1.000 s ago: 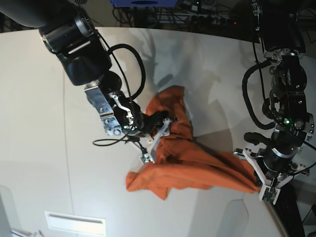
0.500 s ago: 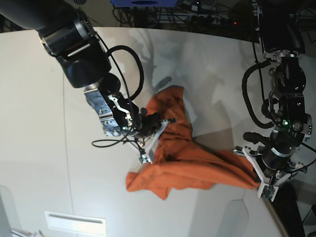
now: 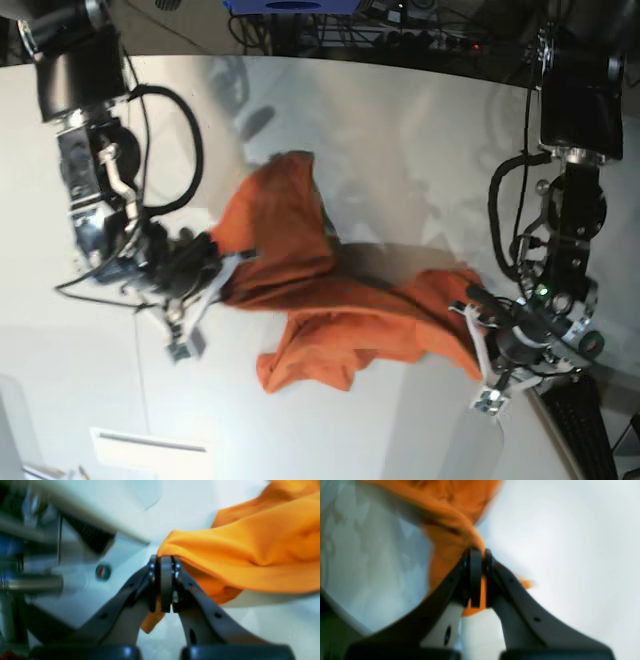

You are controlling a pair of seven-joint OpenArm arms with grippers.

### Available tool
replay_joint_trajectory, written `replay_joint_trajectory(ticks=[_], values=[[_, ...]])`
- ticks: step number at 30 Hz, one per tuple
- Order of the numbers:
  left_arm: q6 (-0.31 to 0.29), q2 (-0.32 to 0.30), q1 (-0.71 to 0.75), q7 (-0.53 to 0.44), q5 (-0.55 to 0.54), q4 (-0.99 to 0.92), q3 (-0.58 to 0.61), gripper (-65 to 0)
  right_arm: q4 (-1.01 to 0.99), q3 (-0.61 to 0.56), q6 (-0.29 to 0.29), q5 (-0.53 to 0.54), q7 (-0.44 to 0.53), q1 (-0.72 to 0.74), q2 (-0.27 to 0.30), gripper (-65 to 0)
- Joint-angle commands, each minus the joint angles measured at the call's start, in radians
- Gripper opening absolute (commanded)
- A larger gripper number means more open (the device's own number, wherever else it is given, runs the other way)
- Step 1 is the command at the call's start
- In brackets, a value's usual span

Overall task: Layout the t-shirt on the table in an organized manner, then fold the t-shirt properly
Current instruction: 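Grasp another edge of the shirt with the right gripper and lift, then lift the shirt with both grippers and spread it apart, laying it flat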

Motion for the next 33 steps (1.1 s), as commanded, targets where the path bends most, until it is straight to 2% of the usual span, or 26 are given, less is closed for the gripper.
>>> replay_joint_trajectory(ticks=[1, 3, 7, 13, 15, 18, 21, 27, 30, 33], values=[[0.011, -0.004, -0.064, -0.015, 0.009, -0.018, 0.019, -65.0, 0.028, 0.032, 0.003, -0.002, 0.008, 0.070, 0.023, -65.0], [0.011, 0.010, -0.158, -0.015, 0.009, -0.098, 0.068, -65.0, 0.025, 0.052, 0.005, -0.002, -0.014, 0.156, 0.066, -65.0], [0.013, 0.096, -0.367, -0.018, 0.009, -0.268, 0.128, -65.0, -0.024, 0.055, 0.006, -0.002, 0.006, 0.329, 0.152, -65.0], [0.013, 0.211, -0.651, -0.177, 0.007, -0.530, 0.176, -65.0, -0.177, 0.052, 0.006, -0.002, 0.120, 0.614, 0.248, -65.0], [0.013, 0.246, -0.724, -0.202, 0.006, -0.592, 0.169, -65.0, -0.185, 0.054, 0.006, -0.002, 0.123, 0.694, 0.282, -65.0], [0.013, 0.257, -0.770, -0.200, 0.004, -0.584, 0.168, -65.0, -0.184, 0.052, 0.006, -0.001, 0.121, 0.756, 0.328, -65.0], [0.013, 0.261, -0.732, -0.196, 0.004, -0.461, 0.168, -65.0, -0.184, 0.055, 0.006, 0.002, 0.112, 0.736, 0.356, -65.0], [0.013, 0.217, -0.443, -0.082, 0.006, -0.174, 0.180, -65.0, -0.133, 0.057, 0.006, 0.001, 0.101, 0.440, 0.344, -65.0], [0.013, 0.192, -0.247, -0.082, 0.007, -0.145, 0.179, -65.0, -0.145, 0.071, 0.006, -0.004, 0.111, 0.285, 0.279, -65.0], [0.013, 0.177, -0.089, -0.087, 0.007, -0.179, 0.169, -65.0, -0.200, 0.098, 0.006, -0.004, 0.198, 0.136, 0.225, -65.0]])
